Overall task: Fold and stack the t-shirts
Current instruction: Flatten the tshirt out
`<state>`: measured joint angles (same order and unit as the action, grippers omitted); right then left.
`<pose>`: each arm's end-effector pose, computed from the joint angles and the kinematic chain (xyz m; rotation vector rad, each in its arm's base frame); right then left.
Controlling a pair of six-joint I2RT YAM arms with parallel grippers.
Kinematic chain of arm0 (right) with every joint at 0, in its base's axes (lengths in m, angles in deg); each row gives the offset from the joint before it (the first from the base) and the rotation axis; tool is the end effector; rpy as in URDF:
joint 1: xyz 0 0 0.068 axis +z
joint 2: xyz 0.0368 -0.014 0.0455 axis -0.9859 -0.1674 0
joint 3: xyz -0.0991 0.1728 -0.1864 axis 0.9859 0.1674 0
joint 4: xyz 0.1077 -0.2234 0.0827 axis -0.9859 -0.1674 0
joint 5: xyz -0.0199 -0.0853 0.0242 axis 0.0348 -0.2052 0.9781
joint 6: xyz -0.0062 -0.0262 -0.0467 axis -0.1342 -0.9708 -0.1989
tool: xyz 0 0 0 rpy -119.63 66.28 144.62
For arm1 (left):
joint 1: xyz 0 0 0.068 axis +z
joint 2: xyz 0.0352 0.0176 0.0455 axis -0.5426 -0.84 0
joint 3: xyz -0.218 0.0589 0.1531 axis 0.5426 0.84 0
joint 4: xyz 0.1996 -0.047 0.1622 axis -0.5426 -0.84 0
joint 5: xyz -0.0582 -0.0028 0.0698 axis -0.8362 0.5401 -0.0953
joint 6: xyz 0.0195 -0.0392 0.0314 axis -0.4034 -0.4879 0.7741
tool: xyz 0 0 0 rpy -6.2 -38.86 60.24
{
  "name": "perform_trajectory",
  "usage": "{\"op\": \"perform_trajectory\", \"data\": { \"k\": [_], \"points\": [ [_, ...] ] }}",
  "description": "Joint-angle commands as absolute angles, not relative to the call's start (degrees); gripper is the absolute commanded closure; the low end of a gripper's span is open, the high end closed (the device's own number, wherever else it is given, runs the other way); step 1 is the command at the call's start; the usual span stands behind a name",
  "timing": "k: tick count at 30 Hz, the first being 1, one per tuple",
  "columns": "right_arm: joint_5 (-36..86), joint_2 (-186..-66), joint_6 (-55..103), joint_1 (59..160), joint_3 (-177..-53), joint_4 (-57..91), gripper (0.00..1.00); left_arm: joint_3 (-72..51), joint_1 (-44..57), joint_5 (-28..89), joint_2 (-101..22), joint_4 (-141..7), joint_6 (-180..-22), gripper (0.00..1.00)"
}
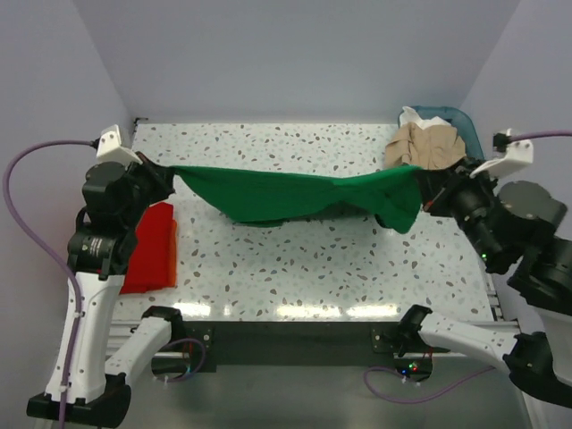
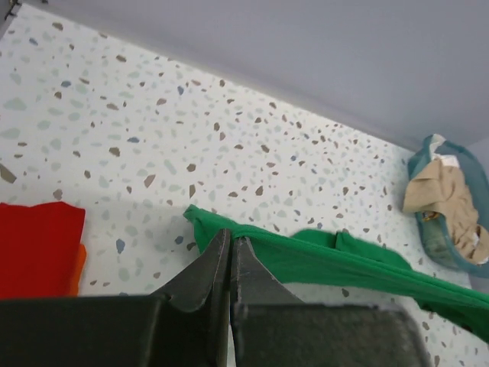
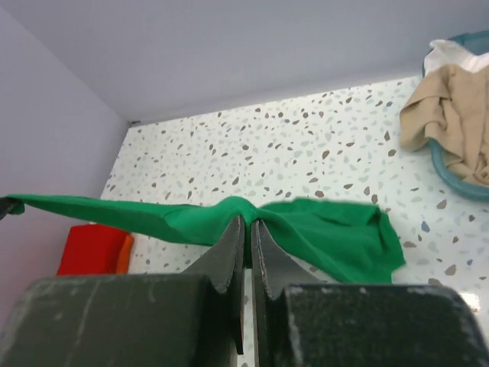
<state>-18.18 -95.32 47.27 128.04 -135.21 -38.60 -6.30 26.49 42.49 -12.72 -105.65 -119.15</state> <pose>0.0708 0.0473 0.5140 0.1799 1.7356 0.4574 0.1582 -0.0155 0.4185 -0.4293 1.8279 -0.3837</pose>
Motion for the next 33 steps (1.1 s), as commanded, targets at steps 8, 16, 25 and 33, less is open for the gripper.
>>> {"op": "perform_trajectory", "data": {
  "k": [8, 16, 25, 33],
  "points": [
    [-26.4, -104.5, 31.9, 128.4, -158.4, -33.4, 1.0, -22.8, 27.0, 41.3, -15.5, -107.1, -120.1, 1.0],
    [-26.3, -115.6, 22.4, 128.2, -157.1, -19.8, 1.0, -27.5, 27.1, 43.9, -26.7, -98.5, -121.1, 1.0],
    [6.4, -141.0, 31.1, 105.5, -174.3, -18.3, 1.0, -39.1, 28.2, 42.0, -48.4, -86.6, -120.9, 1.0],
    [18.0, -158.7, 41.6, 94.1, -191.1, -1.4, 1.0, -77.5, 35.3, 29.7, -80.8, -84.2, -126.0, 1.0]
  ]
}}
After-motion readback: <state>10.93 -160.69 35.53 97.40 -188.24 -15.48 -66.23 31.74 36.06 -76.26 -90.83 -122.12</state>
